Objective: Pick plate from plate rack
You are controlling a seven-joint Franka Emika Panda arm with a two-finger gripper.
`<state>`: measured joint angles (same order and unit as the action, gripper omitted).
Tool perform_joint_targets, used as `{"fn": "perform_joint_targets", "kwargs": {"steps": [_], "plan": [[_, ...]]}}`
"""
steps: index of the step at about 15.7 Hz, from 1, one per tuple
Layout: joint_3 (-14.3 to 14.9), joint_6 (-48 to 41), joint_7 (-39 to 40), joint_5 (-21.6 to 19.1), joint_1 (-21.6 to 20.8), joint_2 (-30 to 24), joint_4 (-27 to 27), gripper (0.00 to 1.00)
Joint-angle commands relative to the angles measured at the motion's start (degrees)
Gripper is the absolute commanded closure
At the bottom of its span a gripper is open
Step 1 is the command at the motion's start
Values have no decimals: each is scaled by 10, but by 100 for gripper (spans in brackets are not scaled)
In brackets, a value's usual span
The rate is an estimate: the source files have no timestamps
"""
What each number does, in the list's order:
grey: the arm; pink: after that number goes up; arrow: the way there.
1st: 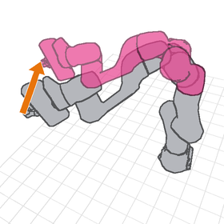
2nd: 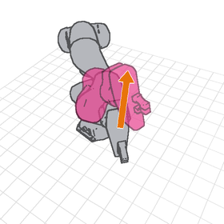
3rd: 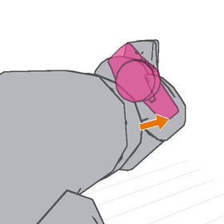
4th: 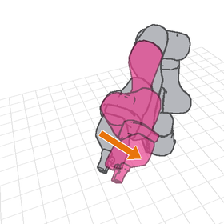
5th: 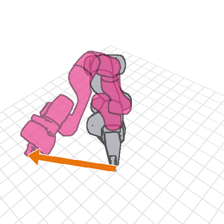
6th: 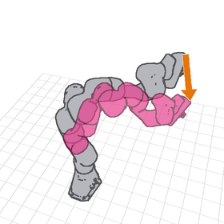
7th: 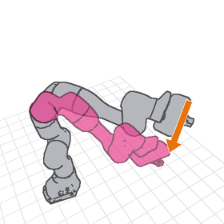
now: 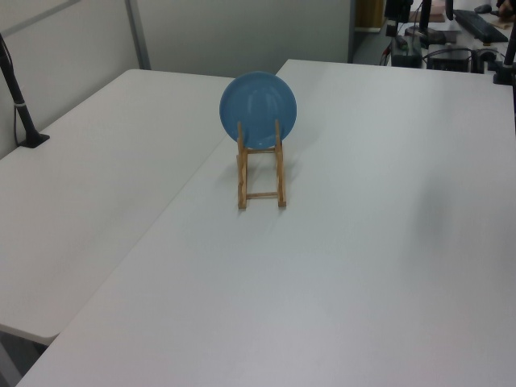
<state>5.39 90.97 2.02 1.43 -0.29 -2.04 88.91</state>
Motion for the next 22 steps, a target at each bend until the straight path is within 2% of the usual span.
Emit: {"fn": "perform_joint_targets", "kwargs": {"steps": [1, 22], "plan": [[-1, 11, 4, -7, -1, -10, 12, 0], [-3, -5, 0, -9, -1, -14, 11, 0]]}}
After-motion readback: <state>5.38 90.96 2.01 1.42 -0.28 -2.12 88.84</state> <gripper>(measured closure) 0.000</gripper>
